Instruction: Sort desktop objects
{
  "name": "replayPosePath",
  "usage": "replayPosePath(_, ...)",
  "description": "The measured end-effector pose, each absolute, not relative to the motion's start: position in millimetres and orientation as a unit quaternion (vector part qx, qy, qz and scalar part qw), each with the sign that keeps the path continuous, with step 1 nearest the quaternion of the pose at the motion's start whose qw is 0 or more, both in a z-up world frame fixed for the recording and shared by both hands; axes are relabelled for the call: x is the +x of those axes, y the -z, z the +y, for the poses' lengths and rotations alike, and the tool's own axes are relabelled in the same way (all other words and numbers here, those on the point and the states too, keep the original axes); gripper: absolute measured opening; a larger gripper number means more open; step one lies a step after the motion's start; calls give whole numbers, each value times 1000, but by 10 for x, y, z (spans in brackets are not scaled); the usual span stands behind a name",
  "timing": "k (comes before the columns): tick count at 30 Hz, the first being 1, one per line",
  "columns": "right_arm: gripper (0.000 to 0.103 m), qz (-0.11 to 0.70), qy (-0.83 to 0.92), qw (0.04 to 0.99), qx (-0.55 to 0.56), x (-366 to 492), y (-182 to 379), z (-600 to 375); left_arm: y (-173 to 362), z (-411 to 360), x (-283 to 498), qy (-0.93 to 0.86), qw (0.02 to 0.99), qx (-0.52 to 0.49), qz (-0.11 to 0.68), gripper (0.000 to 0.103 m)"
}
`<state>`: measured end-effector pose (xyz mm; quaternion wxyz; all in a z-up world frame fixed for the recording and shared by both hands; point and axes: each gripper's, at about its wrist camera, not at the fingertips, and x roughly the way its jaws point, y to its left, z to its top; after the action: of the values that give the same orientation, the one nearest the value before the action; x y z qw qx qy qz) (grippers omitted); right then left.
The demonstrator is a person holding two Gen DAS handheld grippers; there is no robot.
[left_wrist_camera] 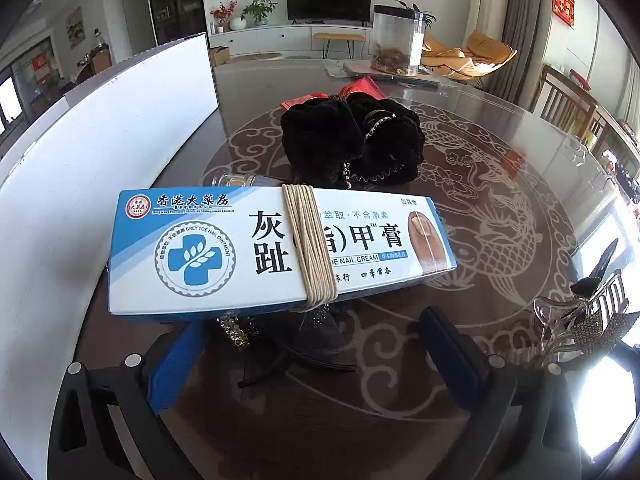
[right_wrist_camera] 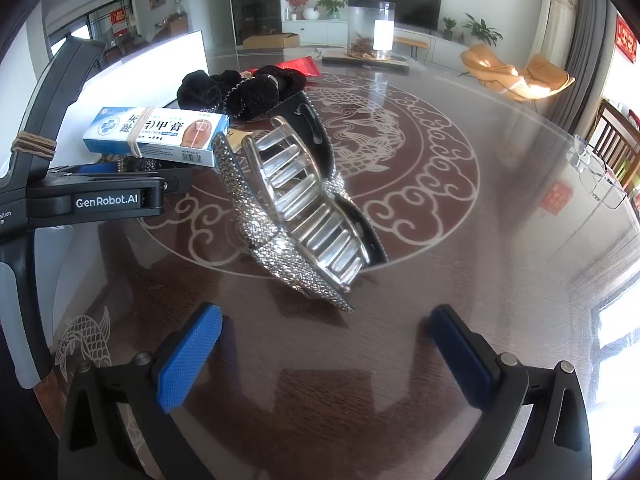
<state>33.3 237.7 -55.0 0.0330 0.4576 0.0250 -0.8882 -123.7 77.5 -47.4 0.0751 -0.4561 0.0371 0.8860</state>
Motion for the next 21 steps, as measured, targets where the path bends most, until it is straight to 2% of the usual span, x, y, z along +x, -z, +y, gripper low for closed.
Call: replayPosePath(21,103,25,888,33,458,321,550,2374,475,773,-1234,-886,75,-456,37,103)
